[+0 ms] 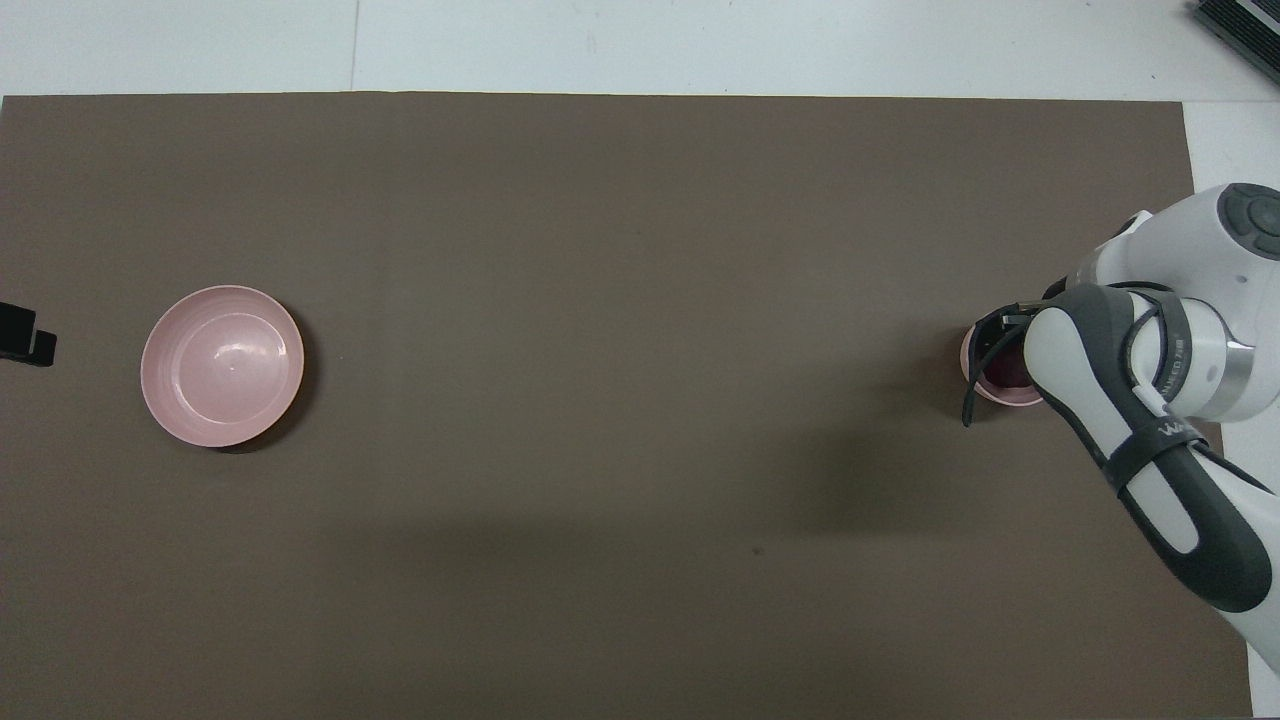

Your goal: Move apple from plate to bowl

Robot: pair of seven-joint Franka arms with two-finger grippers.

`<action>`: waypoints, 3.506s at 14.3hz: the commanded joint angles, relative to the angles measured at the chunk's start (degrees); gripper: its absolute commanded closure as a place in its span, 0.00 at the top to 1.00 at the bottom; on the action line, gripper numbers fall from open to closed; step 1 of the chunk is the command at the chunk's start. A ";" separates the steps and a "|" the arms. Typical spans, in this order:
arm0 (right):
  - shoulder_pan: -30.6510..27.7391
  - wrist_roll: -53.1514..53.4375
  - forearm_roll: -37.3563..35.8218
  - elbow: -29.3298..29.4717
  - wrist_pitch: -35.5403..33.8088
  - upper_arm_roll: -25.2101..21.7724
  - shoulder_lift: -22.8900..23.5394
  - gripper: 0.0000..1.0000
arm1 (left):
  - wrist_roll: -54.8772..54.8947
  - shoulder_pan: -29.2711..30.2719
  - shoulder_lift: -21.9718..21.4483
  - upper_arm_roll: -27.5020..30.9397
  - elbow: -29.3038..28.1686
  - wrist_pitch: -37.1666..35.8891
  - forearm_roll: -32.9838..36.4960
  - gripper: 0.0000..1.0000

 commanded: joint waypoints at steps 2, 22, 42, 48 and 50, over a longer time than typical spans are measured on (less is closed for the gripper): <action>-0.85 -0.25 -1.11 0.33 0.75 0.60 0.31 0.78 | 0.02 0.40 -1.59 -0.20 -2.19 1.26 0.79 1.00; 0.82 2.55 -1.55 1.74 -4.86 0.43 -8.29 1.00 | 0.02 0.40 -1.59 -0.20 -2.19 1.26 0.71 1.00; 0.38 3.27 -4.44 23.80 -40.64 0.95 -24.03 1.00 | 0.02 0.22 -1.59 -0.20 -2.19 1.26 0.71 1.00; 0.29 3.00 -4.37 18.61 -40.20 1.13 -26.67 1.00 | 0.28 -0.66 -1.41 -0.02 -1.84 1.35 0.97 1.00; 0.73 3.00 -4.27 18.08 -40.29 1.13 -26.85 1.00 | 0.45 -1.27 -0.98 0.15 -1.75 0.38 0.71 1.00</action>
